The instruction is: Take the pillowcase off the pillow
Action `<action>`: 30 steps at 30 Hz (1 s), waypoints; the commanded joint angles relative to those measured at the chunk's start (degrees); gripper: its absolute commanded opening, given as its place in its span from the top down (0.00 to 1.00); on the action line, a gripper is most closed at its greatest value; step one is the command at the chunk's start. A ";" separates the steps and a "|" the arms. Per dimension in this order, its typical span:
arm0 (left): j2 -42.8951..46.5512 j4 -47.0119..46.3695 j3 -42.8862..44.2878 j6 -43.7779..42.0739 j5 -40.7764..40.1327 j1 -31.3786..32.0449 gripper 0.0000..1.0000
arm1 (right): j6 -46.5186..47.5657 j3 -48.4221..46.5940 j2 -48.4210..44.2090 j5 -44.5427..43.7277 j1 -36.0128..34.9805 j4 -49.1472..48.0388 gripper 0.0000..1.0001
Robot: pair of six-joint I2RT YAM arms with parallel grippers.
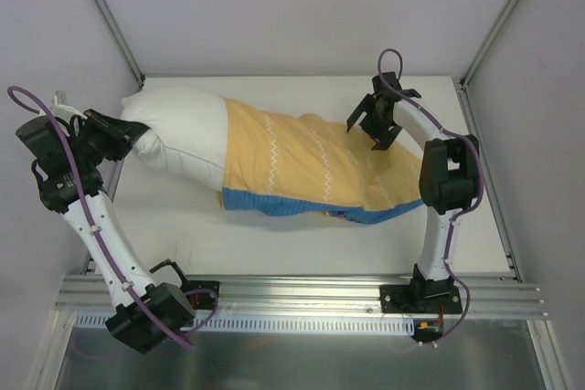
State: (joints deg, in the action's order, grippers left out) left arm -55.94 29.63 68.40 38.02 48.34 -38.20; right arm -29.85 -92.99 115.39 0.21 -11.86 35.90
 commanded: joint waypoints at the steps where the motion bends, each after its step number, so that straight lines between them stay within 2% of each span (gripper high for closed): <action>1: 1.89 -5.55 0.59 1.09 2.02 0.31 1.00 | -4.96 -7.26 4.74 -3.64 -3.42 3.56 0.02; 4: 1.98 -5.55 0.77 1.09 2.29 0.31 1.00 | -5.83 -11.32 9.67 -3.28 -5.27 5.41 0.05; 6: 1.98 -5.55 1.03 0.83 2.46 0.31 1.00 | -5.92 -11.77 11.16 -2.68 -5.54 5.32 0.24; 7: 1.89 -5.55 1.21 0.74 2.64 0.40 1.00 | -5.93 -11.78 11.26 -2.58 -5.46 5.23 0.38; 8: 1.80 -5.55 1.38 0.74 2.64 0.40 1.00 | -5.93 -11.60 11.17 -2.75 -5.28 5.23 0.86; 9: 1.63 -5.55 1.47 0.83 2.55 0.49 1.00 | -5.75 -11.51 10.21 -2.84 -5.11 5.32 0.99; 15: 1.27 -5.55 1.65 0.74 2.38 0.58 1.00 | -2.33 -5.73 -0.59 -6.43 2.26 4.88 0.99; 20: 0.05 -5.63 4.10 -0.05 2.03 0.40 1.00 | 3.56 2.10 -18.60 -11.45 15.70 3.92 0.99; 22: -0.92 -5.63 5.33 0.12 1.41 0.32 1.00 | 3.83 5.88 -25.87 -9.62 23.41 2.78 0.99; 25: -2.94 -5.55 8.06 0.83 0.01 0.14 1.00 | 4.80 7.03 -30.83 -7.68 31.94 2.51 0.99; 30: -6.28 -5.72 10.96 0.74 -2.46 -0.04 1.00 | 3.48 6.77 -35.76 -2.94 41.46 2.51 0.99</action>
State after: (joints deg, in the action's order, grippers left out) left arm -61.65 31.99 74.26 37.98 49.80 -37.08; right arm -27.38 -86.35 80.40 -2.55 25.87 39.94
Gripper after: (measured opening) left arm 0.088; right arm 0.014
